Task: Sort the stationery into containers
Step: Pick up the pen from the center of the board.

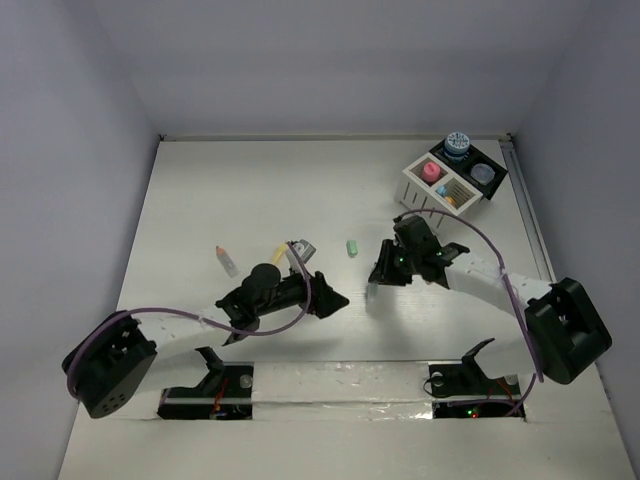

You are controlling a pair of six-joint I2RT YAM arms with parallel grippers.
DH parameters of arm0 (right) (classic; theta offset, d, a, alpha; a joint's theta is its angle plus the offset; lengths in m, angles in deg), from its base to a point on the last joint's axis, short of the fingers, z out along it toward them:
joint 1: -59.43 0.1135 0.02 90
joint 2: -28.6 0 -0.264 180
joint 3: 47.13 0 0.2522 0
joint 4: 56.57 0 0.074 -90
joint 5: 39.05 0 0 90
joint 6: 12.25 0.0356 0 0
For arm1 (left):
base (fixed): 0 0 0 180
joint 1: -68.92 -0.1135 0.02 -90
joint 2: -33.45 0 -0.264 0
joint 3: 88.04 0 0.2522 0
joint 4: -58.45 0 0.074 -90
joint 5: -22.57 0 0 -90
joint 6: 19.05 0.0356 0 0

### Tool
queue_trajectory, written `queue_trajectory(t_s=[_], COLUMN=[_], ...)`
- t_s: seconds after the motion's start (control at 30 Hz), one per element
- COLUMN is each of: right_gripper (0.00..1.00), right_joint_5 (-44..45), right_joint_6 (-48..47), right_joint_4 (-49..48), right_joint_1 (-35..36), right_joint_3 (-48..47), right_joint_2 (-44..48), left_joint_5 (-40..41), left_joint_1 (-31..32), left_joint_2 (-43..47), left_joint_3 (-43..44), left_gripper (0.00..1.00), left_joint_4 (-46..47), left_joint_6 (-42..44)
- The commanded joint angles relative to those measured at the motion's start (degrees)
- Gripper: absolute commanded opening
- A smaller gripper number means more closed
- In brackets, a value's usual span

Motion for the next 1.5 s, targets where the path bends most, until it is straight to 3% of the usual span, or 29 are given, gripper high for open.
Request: queue_trajectory(t_s=[0.0, 0.4, 0.63, 0.87, 1.03, 1.1, 1.17, 1.2, 1.3, 1.47], right_gripper=[0.1, 0.1, 0.1, 0.1, 0.1, 0.11, 0.16, 0.26, 0.41, 0.46], right_joint_5=[-2.52, -8.23, -10.26, -11.93, -11.67, -11.32, -11.14, -10.7, -7.02, -0.16], right_joint_6=[1.25, 5.99, 8.46, 9.16, 9.52, 9.43, 8.64, 8.03, 5.3, 0.48], right_joint_4=[-7.48, -13.12, -15.23, -16.9, -17.69, -17.69, -17.08, -16.2, -13.65, -10.22], right_joint_1=[0.73, 2.49, 3.02, 4.16, 4.69, 4.69, 4.69, 4.69, 4.69, 4.69], right_joint_3=[-1.44, -0.13, 1.72, 2.77, 3.48, 3.48, 2.96, 2.08, 0.67, -2.57], right_joint_2=[2.27, 6.93, 8.87, 8.08, 7.99, 8.34, 8.69, 9.13, 11.68, 14.15], left_joint_5=[-1.21, -0.34, 0.9, 2.21, 2.13, 2.92, 4.49, 5.46, 10.64, 18.9], left_joint_1=[0.42, 0.42, 1.48, 2.0, 2.0, 2.0, 2.0, 2.0, 2.0, 1.31], left_joint_2=[-3.04, -13.33, -16.58, -17.73, -18.17, -17.73, -16.07, -15.19, -10.27, -2.28], left_joint_3=[3.25, 8.18, 9.94, 9.85, 10.2, 9.94, 9.33, 9.24, 9.24, 10.11], left_gripper=[0.68, 0.6, 0.42, 0.29, 0.0, 0.0, 0.0, 0.0, 0.0, 0.0], left_joint_4=[5.13, 10.49, 11.37, 13.22, 12.61, 11.64, 10.59, 8.23, 3.48, -6.45], left_joint_6=[-2.04, -3.8, -3.8, -4.68, -4.42, -4.24, -3.98, -3.45, -0.91, 2.43])
